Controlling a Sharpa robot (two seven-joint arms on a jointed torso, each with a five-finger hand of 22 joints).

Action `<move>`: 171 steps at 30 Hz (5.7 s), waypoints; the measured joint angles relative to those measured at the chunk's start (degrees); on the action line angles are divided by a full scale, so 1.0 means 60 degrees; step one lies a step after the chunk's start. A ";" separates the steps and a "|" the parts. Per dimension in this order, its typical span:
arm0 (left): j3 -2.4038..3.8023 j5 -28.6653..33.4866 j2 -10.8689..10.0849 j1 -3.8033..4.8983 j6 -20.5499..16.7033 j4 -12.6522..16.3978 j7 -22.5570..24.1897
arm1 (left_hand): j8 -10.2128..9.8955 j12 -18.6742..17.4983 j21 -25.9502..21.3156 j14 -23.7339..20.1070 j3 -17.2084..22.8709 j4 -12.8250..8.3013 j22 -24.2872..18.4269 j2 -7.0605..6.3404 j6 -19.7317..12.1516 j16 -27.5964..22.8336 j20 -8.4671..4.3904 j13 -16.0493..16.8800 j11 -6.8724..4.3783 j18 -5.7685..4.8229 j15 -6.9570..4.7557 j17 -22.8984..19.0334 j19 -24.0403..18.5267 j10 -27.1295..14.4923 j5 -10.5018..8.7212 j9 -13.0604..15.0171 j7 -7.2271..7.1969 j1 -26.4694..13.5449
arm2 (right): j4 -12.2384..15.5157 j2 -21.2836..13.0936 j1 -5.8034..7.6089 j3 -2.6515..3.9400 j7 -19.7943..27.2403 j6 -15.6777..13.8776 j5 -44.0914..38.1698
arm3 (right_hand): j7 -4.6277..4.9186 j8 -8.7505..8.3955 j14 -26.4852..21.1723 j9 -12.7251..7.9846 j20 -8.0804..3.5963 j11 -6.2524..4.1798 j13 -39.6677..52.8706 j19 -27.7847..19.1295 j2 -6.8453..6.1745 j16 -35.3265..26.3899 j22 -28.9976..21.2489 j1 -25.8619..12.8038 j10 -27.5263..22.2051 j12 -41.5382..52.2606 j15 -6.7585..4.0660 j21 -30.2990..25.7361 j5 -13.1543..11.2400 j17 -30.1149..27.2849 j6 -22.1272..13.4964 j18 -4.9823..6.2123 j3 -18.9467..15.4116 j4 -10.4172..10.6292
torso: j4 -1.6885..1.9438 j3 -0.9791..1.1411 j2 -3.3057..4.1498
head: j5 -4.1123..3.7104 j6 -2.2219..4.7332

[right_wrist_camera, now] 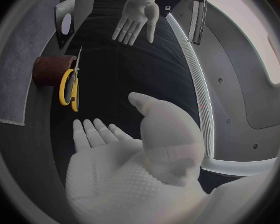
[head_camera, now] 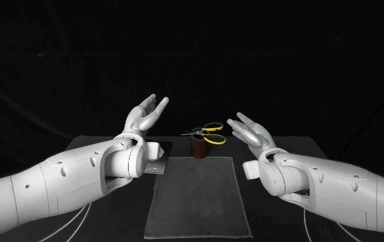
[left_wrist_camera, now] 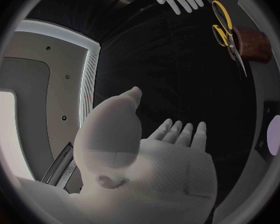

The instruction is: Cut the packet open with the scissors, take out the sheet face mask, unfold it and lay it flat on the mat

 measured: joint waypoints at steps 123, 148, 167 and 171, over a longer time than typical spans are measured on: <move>-0.0018 -0.1476 -0.2195 0.0076 0.3267 0.1688 -0.0735 | 0.3503 0.1487 0.6322 0.7885 0.2000 -0.1083 0.2688 -0.0883 0.6051 0.6338 -0.0820 0.0598 -0.0080 0.0874 -0.1025 0.4228 0.7435 0.8723 0.0000 0.2781 0.0629 0.1495 | -0.1293 0.0922 0.2927 0.0053 -0.6474 0.3980 -1.3577 | 0.0624 0.1040 1.1888 0.3183 -0.1403 -0.1324 0.0375 0.9828 -0.1483 0.6919 0.5165 0.4207 0.6294 0.0886 -0.2276 0.7727 -0.0130 0.5166 0.6121 0.1166 -0.4166 0.1610 | 0.0353 -0.0110 0.1143 | -0.0311 0.0153; -0.0017 -0.1476 -0.2199 0.0084 0.3265 0.1634 -0.0776 | 0.3503 0.1486 0.6321 0.7901 0.2001 -0.1083 0.2683 -0.0846 0.6016 0.6332 -0.0820 0.0598 -0.0080 0.0971 -0.1009 0.4224 0.7435 0.8723 0.0000 0.2788 0.0663 0.1531 | -0.0742 0.0385 0.2935 0.0051 -0.6260 0.3450 -1.3184 | 0.0730 0.1253 0.8926 0.3442 -0.0836 -0.1183 0.0377 0.7311 -0.1404 0.3699 0.2846 0.4286 0.7344 0.1210 -0.1773 0.4277 -0.0019 0.3827 0.6722 0.1096 -0.3851 0.1583 | 0.0364 -0.0134 0.1207 | -0.0283 0.0136; -0.0018 -0.1474 -0.2181 0.0085 0.3264 0.1559 -0.0853 | 0.3503 0.1487 0.6321 0.7903 0.2053 -0.1136 0.2681 -0.0761 0.6018 0.6295 -0.0820 0.0598 -0.0080 0.0959 -0.1007 0.4222 0.7435 0.8723 0.0000 0.2791 0.0661 0.1542 | -0.0664 0.0181 0.2940 0.0052 -0.6062 0.3284 -1.2833 | 0.0655 0.0827 0.6341 0.3341 -0.0847 -0.0896 0.0360 0.9963 -0.1792 0.0805 0.2627 0.4672 0.6194 0.0450 -0.1441 0.4323 0.0406 0.2553 0.6171 0.1123 -0.3896 0.1628 | 0.0364 -0.0134 0.1225 | -0.0280 0.0174; -0.0018 -0.1474 -0.2163 0.0085 0.3264 0.1549 -0.0874 | 0.3503 0.1487 0.6321 0.7903 0.2053 -0.1136 0.2682 -0.0721 0.6019 0.6295 -0.0820 0.0598 -0.0080 0.0957 -0.1007 0.4222 0.7435 0.8723 0.0000 0.2797 0.0661 0.1581 | -0.0675 0.0195 0.2940 0.0052 -0.6009 0.3337 -1.2793 | 0.0594 0.0687 0.5958 0.3322 -0.0889 -0.0894 0.0339 1.0383 -0.1864 0.0475 0.2570 0.4842 0.5515 0.0425 -0.1436 0.4323 0.0442 0.2271 0.5874 0.1124 -0.3974 0.1624 | 0.0371 -0.0135 0.1225 | -0.0285 0.0165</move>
